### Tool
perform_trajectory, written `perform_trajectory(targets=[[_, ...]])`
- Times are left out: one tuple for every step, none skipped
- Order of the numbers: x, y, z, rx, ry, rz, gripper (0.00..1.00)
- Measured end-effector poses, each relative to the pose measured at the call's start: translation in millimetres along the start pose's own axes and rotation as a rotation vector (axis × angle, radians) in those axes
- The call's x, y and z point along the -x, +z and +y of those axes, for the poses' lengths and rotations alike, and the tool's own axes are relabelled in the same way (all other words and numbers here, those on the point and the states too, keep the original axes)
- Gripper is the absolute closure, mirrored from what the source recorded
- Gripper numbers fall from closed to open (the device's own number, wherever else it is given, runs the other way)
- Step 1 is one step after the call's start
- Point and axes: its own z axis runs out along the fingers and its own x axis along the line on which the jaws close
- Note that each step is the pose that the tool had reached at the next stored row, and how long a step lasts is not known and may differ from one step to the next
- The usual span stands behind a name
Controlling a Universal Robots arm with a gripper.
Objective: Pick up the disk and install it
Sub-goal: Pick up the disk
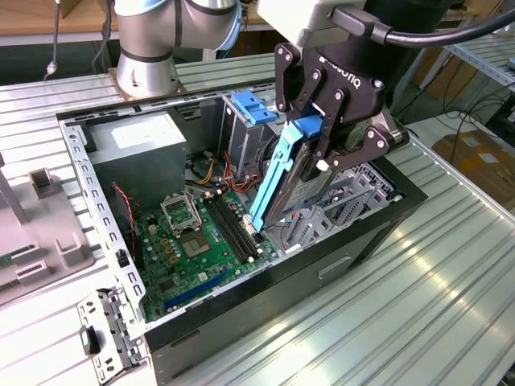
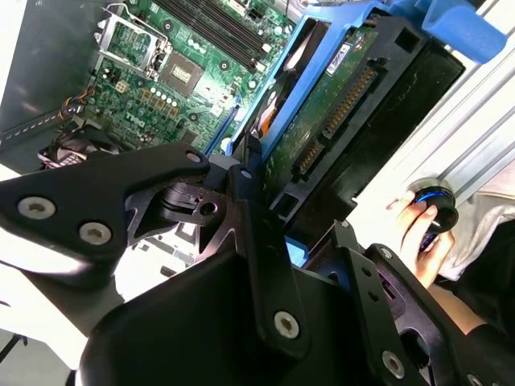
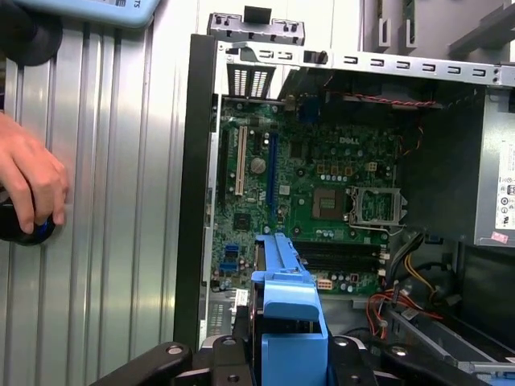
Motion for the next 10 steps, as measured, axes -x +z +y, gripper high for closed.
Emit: perform_trajectory(targets=[[-0.1,0.0,-0.9,0.0,0.0,0.0,0.64],[-0.2,0.1,-2.0,0.0,0.0,-0.0001,0.64],[-0.2,0.1,-3.1,0.0,0.0,-0.0001,0.64],[-0.3,0.0,-3.9,0.0,0.0,0.0,0.64],[-0.3,0.0,-4.5,0.0,0.0,0.0,0.64],[-0.4,0.1,-5.2,0.0,0.0,0.0,0.64],[-0.4,0.1,-5.9,0.0,0.0,0.0,0.64],[-0.5,0.1,-6.9,0.0,0.0,0.0,0.64],[-0.6,0.1,-7.7,0.0,0.0,0.0,0.64],[-0.7,0.1,-8.5,0.0,0.0,0.0,0.64]])
